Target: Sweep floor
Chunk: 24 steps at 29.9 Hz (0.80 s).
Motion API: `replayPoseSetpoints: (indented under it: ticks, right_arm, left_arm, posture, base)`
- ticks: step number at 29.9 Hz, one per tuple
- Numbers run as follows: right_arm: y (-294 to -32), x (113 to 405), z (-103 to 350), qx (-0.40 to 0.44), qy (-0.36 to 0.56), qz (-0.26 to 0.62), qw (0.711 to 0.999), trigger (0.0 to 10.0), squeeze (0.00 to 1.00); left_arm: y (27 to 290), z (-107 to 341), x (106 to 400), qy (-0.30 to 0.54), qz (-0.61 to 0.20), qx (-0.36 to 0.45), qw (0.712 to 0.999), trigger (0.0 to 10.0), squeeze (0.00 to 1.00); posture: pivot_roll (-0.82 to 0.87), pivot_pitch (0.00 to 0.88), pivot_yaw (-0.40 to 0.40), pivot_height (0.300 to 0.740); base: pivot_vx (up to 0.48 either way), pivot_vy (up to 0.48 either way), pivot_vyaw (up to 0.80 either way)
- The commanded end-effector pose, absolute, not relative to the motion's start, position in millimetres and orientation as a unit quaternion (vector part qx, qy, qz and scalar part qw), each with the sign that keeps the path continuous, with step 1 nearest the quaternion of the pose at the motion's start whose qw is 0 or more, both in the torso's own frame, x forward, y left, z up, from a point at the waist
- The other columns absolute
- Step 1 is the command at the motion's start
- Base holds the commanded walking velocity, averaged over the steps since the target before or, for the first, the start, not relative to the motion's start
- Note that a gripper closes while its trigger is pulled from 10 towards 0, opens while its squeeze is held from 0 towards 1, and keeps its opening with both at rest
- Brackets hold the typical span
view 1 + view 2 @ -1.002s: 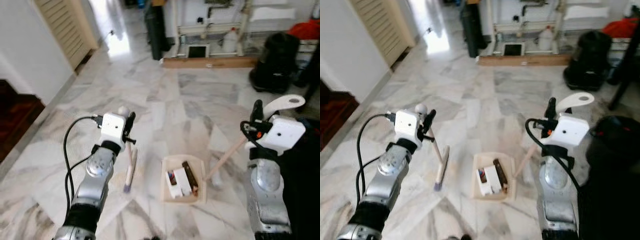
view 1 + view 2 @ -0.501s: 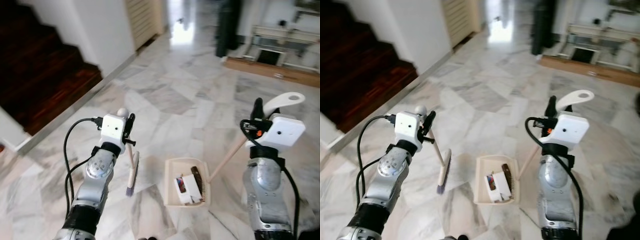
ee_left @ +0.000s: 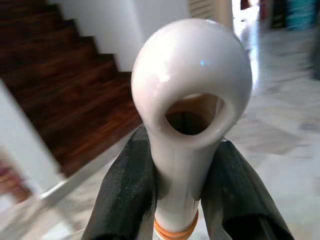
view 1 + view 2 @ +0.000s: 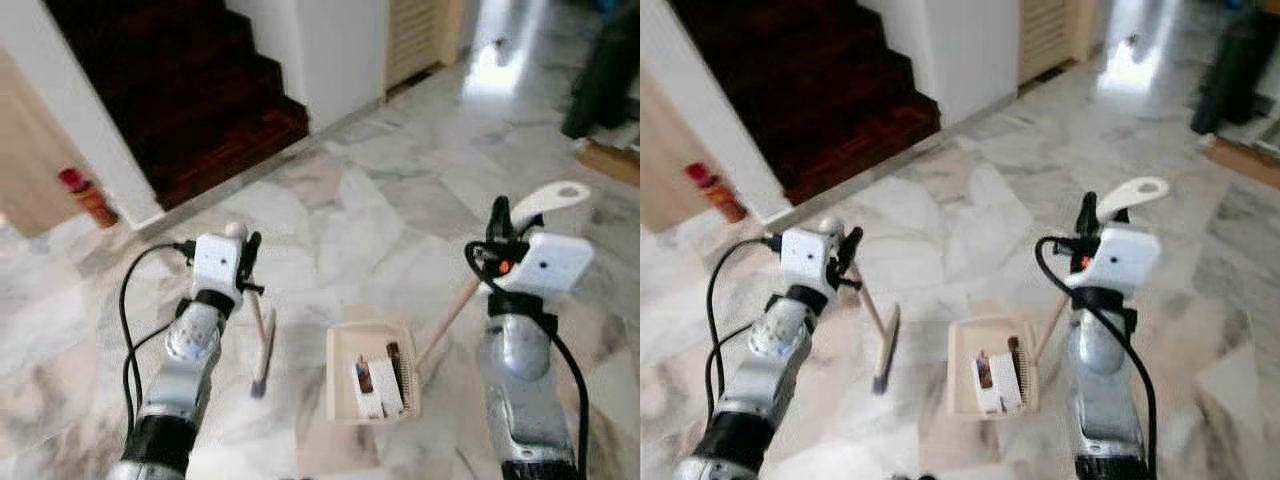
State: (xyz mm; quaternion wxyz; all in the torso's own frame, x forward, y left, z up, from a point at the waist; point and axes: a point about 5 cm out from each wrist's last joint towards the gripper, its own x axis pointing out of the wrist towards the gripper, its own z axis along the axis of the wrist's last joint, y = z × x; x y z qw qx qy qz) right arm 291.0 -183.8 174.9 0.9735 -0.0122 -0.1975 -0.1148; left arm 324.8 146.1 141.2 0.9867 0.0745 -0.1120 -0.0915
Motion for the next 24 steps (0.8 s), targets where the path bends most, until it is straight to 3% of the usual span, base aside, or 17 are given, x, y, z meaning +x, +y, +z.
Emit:
replayPoseSetpoints:
  ticks: [1, 24]
  right_arm:
    - [-181.7, 290.3, 187.4, 0.001, -0.228, -0.111, 0.967, 10.0, 0.00]
    - [-180.2, 292.1, 185.7, 0.003, -0.227, -0.104, 0.968, 10.0, 0.00]
  left_arm:
    - [147.4, 151.7, 325.2, -0.137, -0.088, 0.087, 0.983, 10.0, 0.00]
    - [147.1, 152.3, 320.7, -0.145, -0.092, 0.082, 0.982, 10.0, 0.00]
  posture:
    - [-0.03, 0.078, 0.107, 0.740]
    - [-0.02, 0.035, 0.105, 0.740]
  base:
    - [0.000, 0.000, 0.80]
    - [0.000, 0.000, 0.80]
